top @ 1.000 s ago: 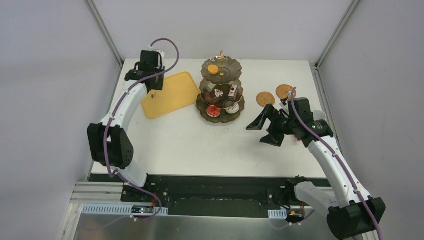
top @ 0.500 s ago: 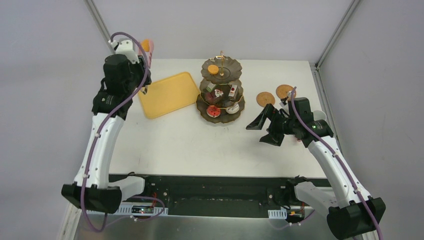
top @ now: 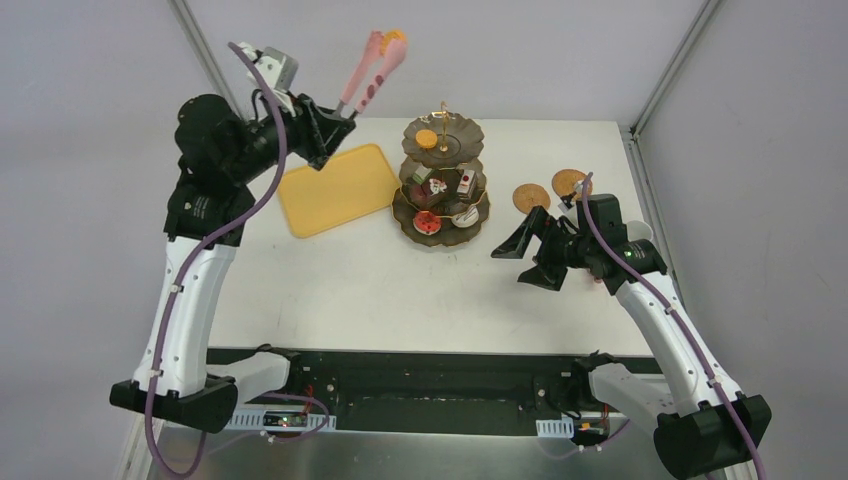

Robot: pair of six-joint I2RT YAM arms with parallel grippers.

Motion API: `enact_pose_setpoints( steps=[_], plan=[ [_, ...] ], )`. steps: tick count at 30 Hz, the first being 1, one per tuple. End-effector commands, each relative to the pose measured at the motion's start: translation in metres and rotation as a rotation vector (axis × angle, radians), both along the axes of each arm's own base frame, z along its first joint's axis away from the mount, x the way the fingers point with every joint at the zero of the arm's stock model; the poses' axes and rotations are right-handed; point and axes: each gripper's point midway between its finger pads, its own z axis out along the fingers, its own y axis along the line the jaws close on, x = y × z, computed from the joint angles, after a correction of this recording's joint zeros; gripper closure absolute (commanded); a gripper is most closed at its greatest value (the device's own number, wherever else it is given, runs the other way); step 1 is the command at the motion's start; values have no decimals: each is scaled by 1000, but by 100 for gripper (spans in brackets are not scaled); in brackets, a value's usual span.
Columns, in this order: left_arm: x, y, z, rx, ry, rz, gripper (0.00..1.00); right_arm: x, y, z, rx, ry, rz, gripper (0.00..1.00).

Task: Serve the afternoon tea

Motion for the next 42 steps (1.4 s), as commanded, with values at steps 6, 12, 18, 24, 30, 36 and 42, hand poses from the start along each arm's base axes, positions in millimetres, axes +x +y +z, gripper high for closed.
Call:
enact_pose_setpoints(
  steps=[6,12,18,24,30,36,42],
  plan=[
    [-37,-85,-14,86,25,-293,70,2,0,6,10,-29,-2,1],
    [-40,-103,-43,130,109,-341,70,2,0,4,10,-23,-6,1],
    [-29,-117,-71,195,178,-319,70,5,0,4,9,-23,-8,1],
    [-9,-112,-100,257,272,-230,70,5,0,4,9,-22,-8,1],
    [-3,-113,-110,269,292,-220,70,3,-1,2,4,-19,-7,1],
    [-1,-114,-122,288,331,-220,70,4,-1,1,2,-18,-6,1],
    [5,-115,-133,303,370,-201,70,4,0,0,4,-16,-5,1]
  ],
)
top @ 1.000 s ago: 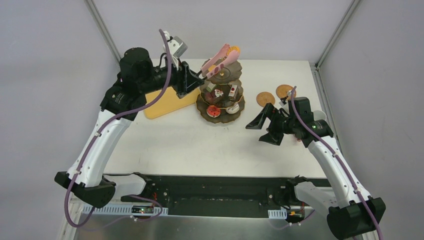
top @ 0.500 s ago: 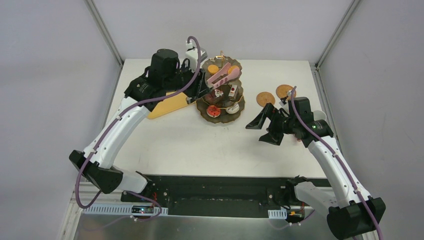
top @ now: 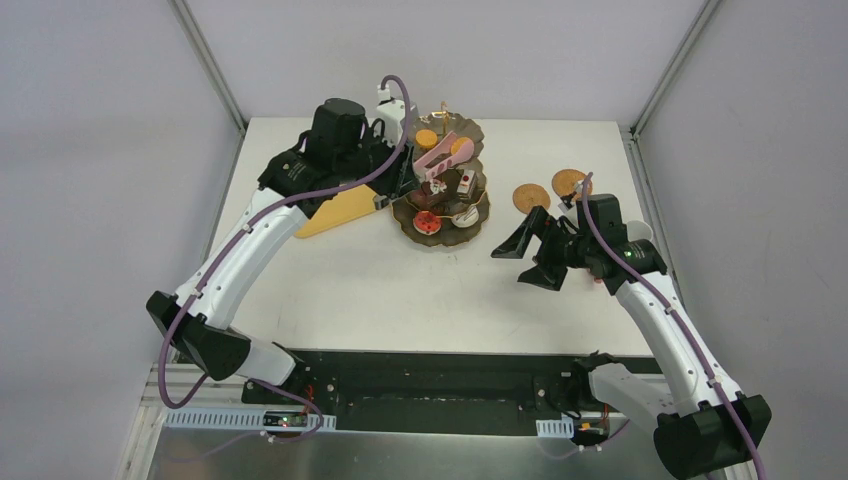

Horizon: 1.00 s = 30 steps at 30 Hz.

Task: Serve the afternoon tea

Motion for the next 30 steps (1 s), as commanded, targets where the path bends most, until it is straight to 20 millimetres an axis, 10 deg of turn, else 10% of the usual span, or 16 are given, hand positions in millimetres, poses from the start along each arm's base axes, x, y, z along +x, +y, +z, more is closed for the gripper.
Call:
enact_pose_setpoints(
  steps=[1,30],
  plan=[
    [6,-2,13,-8,-35,8,71,4,0,0,5,-16,-4,1],
    [8,-1,16,-15,-41,26,55,1,0,2,9,-26,-1,1]
  ],
)
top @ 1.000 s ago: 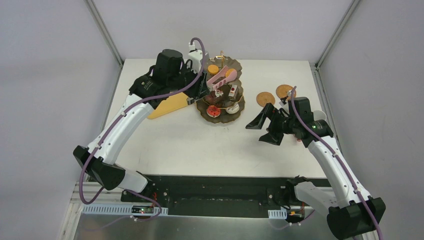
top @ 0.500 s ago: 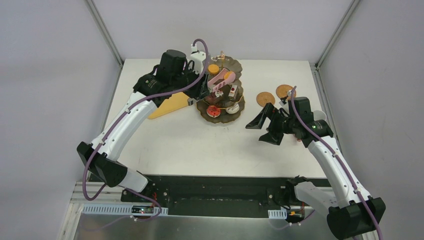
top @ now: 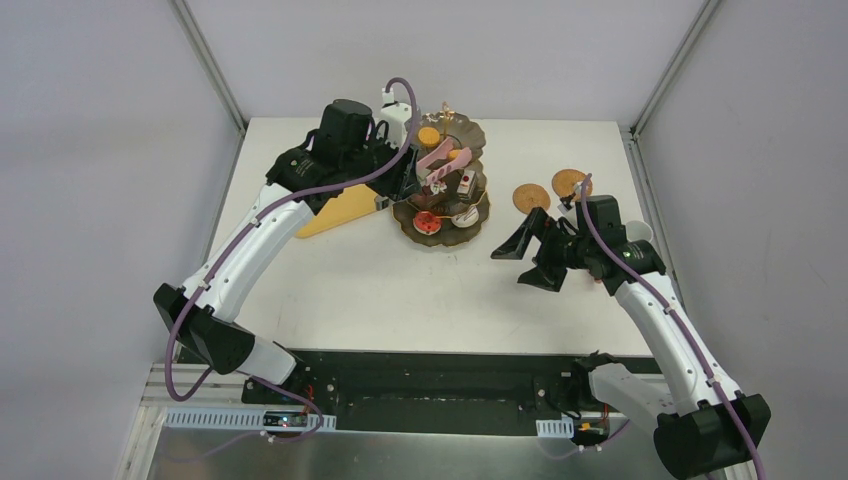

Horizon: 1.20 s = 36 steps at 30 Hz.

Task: Serve the afternoon tea

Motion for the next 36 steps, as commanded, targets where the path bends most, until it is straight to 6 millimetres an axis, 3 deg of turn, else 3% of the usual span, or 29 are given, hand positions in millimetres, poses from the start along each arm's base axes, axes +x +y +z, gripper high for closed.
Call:
enact_pose_setpoints(
  steps=[1,9,16,21,23,26,28,30,33,36],
  plan=[
    [1,-1,37,-59,-92,4,55,1,0,6,12,-32,0,1],
    [1,2,46,-62,-116,15,55,0,0,7,15,-36,3,1],
    [-21,6,96,-134,-290,-68,55,0,0,8,14,-39,5,1],
    [-40,23,129,-170,-436,-70,56,0,0,9,15,-46,4,1],
    [-32,43,138,-153,-482,53,58,0,0,9,16,-46,2,1],
    [-6,109,150,-101,-549,464,60,-1,0,9,18,-45,5,1],
    [-3,156,154,-102,-563,750,58,-1,0,9,19,-44,4,1],
    [-7,187,149,-88,-541,939,56,-1,0,9,19,-45,3,1],
    [-6,201,128,-16,-479,1050,54,-2,0,8,21,-40,7,1],
    [6,199,90,123,-384,1058,54,-2,1,10,23,-43,8,1]
  ],
)
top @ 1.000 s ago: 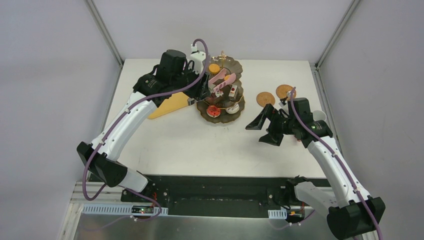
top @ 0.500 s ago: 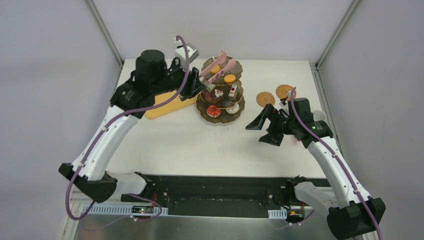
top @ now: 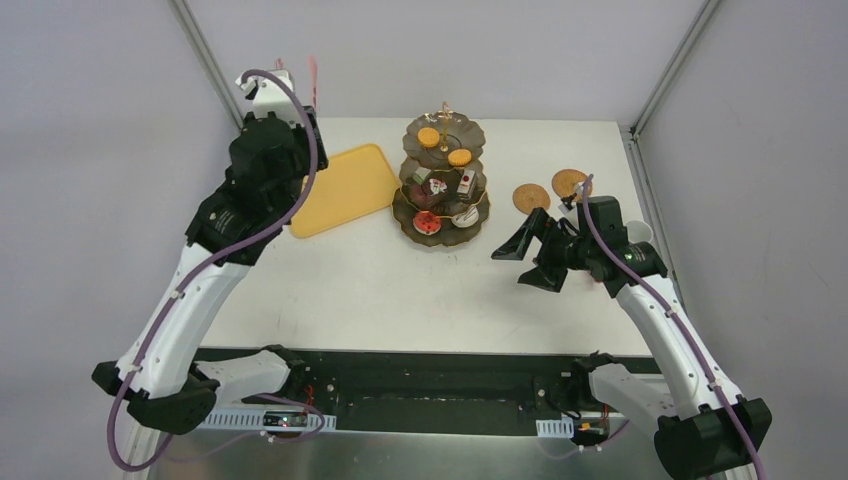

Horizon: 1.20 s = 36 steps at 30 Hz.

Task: Serve the afternoon tea

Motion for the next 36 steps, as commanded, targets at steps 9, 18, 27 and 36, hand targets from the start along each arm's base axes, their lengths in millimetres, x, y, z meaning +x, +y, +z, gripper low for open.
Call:
enact_pose_setpoints(
  steps=[9,18,27,36],
  plan=[
    [63,53,-181,-146,411,247,53,-3,0,8,16,-37,10,1],
    [100,37,-292,-240,573,214,56,-5,-2,12,10,-50,8,1],
    [118,31,-348,-231,665,218,55,-6,-5,12,-2,-59,7,1],
    [112,36,-379,-188,727,238,44,-4,-5,8,-11,-50,4,1]
  ],
)
